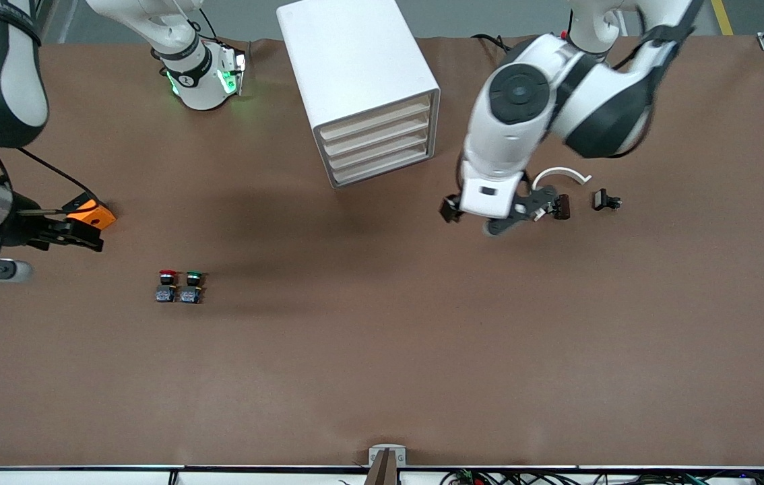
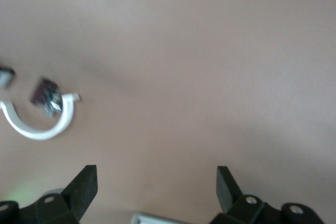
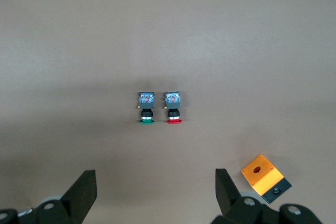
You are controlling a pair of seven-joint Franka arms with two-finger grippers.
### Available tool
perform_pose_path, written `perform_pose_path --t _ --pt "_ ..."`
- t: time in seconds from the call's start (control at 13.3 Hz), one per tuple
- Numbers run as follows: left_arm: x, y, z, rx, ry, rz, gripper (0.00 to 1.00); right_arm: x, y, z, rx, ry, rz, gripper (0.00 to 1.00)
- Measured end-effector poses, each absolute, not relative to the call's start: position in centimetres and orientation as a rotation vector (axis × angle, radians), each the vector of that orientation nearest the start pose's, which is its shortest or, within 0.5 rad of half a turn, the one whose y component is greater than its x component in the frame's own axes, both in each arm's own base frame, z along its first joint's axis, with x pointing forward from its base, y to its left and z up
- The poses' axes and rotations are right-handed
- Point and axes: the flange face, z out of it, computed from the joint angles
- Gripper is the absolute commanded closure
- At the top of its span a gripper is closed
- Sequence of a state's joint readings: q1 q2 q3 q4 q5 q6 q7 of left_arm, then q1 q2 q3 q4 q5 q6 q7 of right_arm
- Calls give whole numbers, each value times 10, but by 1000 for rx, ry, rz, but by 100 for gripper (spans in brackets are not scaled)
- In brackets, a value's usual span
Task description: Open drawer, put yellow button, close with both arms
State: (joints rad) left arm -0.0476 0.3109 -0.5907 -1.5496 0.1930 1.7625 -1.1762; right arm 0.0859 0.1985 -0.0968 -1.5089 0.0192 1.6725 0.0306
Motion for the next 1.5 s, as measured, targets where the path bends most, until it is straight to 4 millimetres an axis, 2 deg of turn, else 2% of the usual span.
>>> perform_pose_path --t 0.3,0.53,0.75,0.98,1.2,1.35,1.5 --pt "576 -245 529 -3036 -535 -43 0 613 -6 572 -3142 82 67 0" --pt "582 -190 558 -3030 -345 -83 0 612 -13 577 -3141 131 74 0" --pt "573 -141 587 -3017 -219 -53 0 603 -15 582 -3137 142 137 0" --pt "561 -104 611 -3054 -116 -34 0 583 -19 609 -3131 151 107 0" --pt "545 -51 629 -3108 -57 -34 0 556 -28 626 -3121 162 73 0" --pt "532 -44 636 -3115 -36 -47 0 543 -31 629 -3117 153 55 0" --pt "520 -59 641 -3115 10 -56 0 530 -31 634 -3114 144 35 0"
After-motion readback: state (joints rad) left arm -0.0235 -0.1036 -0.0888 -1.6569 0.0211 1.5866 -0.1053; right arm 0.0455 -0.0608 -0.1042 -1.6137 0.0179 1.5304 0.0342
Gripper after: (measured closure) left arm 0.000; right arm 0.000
